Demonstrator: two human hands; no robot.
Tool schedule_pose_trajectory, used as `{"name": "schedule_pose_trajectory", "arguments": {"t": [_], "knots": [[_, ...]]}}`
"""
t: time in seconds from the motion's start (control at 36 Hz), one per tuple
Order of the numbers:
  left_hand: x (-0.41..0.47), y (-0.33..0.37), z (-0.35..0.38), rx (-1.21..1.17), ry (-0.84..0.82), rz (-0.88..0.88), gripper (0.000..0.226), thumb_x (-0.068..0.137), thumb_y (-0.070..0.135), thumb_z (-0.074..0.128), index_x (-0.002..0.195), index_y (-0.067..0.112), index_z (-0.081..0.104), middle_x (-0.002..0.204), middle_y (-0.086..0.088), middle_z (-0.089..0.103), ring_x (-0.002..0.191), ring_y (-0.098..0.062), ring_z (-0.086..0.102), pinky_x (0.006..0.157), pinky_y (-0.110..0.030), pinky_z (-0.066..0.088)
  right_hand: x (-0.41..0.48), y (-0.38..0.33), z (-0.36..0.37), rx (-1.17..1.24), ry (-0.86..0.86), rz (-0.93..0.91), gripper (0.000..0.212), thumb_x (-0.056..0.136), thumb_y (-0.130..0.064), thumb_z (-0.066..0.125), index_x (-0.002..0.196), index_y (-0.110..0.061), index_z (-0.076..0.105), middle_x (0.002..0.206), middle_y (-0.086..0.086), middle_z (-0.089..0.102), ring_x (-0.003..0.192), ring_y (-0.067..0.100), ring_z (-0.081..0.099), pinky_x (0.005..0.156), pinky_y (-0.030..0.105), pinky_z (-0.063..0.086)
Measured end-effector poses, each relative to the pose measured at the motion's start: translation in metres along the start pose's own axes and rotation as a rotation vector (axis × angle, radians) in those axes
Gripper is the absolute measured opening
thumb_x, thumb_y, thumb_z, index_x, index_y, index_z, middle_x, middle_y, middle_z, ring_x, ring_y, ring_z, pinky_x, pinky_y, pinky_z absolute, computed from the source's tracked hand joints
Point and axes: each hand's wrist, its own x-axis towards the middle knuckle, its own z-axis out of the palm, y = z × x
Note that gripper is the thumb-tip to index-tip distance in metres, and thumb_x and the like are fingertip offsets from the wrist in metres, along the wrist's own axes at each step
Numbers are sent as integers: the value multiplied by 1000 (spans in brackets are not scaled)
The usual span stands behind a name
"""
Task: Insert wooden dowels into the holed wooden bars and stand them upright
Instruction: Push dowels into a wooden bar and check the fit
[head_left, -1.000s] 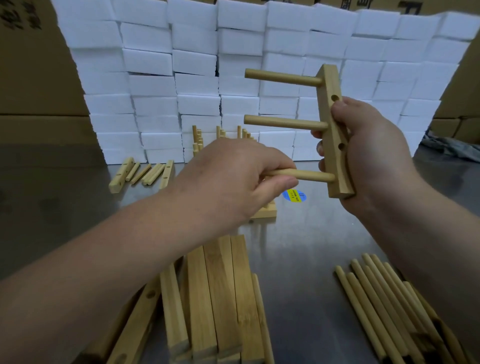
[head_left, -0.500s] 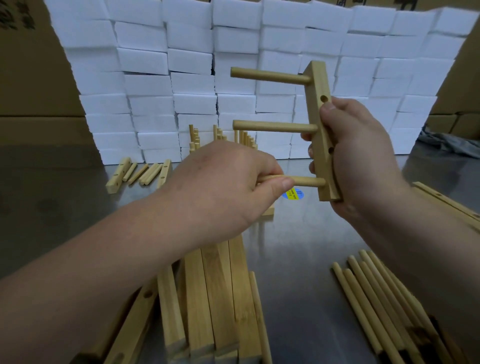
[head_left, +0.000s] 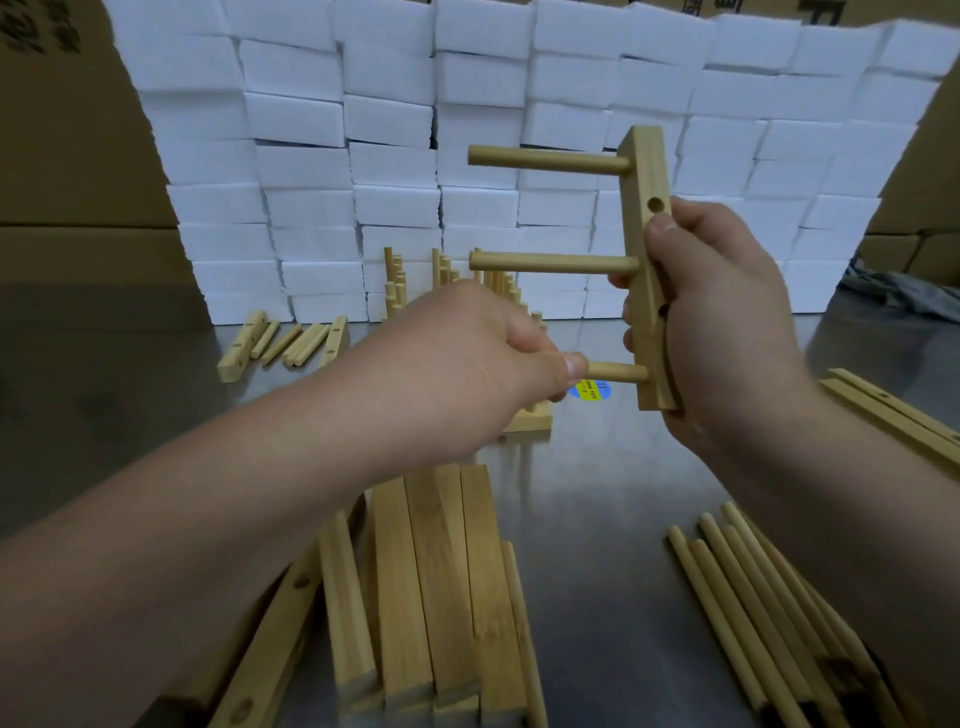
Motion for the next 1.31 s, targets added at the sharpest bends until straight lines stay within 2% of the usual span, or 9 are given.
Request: {"name": "schedule_pose_trajectory", "arguments": {"t": [0.19, 0.42, 0.64, 0.78, 0.86, 0.97, 1.03, 1.11, 1.31], "knots": [[6, -3, -10, -52, 48, 59, 38, 66, 68, 46, 78, 40, 69, 72, 21, 64, 62, 6, 57, 56, -24, 40, 7, 1, -2, 27, 15, 107, 14, 94, -24, 47, 88, -28, 59, 68, -3, 62, 48, 8, 47, 44, 19, 38], [16, -10, -18, -488, 121, -11, 38, 92, 47, 35, 92, 20, 62, 61, -2, 68, 38, -10, 44, 42, -21, 37, 16, 2, -5, 69, 83, 261, 20, 94, -22, 44, 82, -18, 60, 50, -9, 61, 39, 7, 48, 40, 13, 38], [26, -22, -6, -623, 191, -155, 17, 88, 18, 52, 80, 15, 67, 63, 4, 64, 46, -9, 49, 44, -18, 38, 15, -2, -3, 303, -148, 515, 24, 93, -14, 40, 84, -10, 62, 63, 4, 62, 43, 10, 48, 37, 15, 34], [29, -26, 3, -702, 37, -236, 22, 88, 30, 55, 94, 15, 70, 88, 0, 68, 72, -11, 63, 58, -23, 50, 10, -1, 2, 363, -299, 623, 27, 92, -8, 35, 100, -6, 61, 69, 7, 66, 43, 9, 48, 37, 15, 33], [28, -29, 5, -714, -34, -198, 26, 86, 33, 54, 71, 22, 72, 95, 0, 68, 88, -16, 64, 66, -28, 48, 6, -1, 5, 414, -360, 685, 28, 95, -11, 34, 98, -4, 61, 66, 9, 66, 40, 10, 49, 36, 13, 36], [28, -28, 7, -833, -121, -205, 31, 90, 34, 48, 65, 20, 60, 79, -1, 62, 86, -18, 61, 75, -34, 46, 5, 0, 7, 432, -456, 731, 34, 94, -13, 37, 80, -4, 66, 63, 9, 65, 39, 10, 49, 34, 12, 36], [29, -28, 8, -905, -143, -215, 24, 91, 33, 48, 80, 18, 63, 63, 5, 57, 80, -16, 60, 72, -33, 44, 4, -1, 7, 417, -496, 729, 35, 93, -14, 40, 75, -5, 68, 65, 10, 65, 38, 9, 49, 35, 12, 35], [30, -28, 8, -973, -134, -247, 23, 90, 32, 51, 103, 15, 61, 56, 7, 56, 74, -14, 61, 69, -31, 44, 3, -2, 7, 389, -518, 713, 29, 89, -11, 45, 74, -4, 70, 68, 10, 65, 39, 8, 49, 36, 11, 34], [32, -27, 11, -1094, -84, -295, 22, 90, 29, 53, 104, 14, 60, 45, 8, 52, 62, -11, 57, 64, -28, 43, 0, -3, 11, 455, -548, 759, 29, 92, -9, 41, 81, -2, 66, 65, 12, 65, 37, 8, 51, 35, 11, 35]]}}
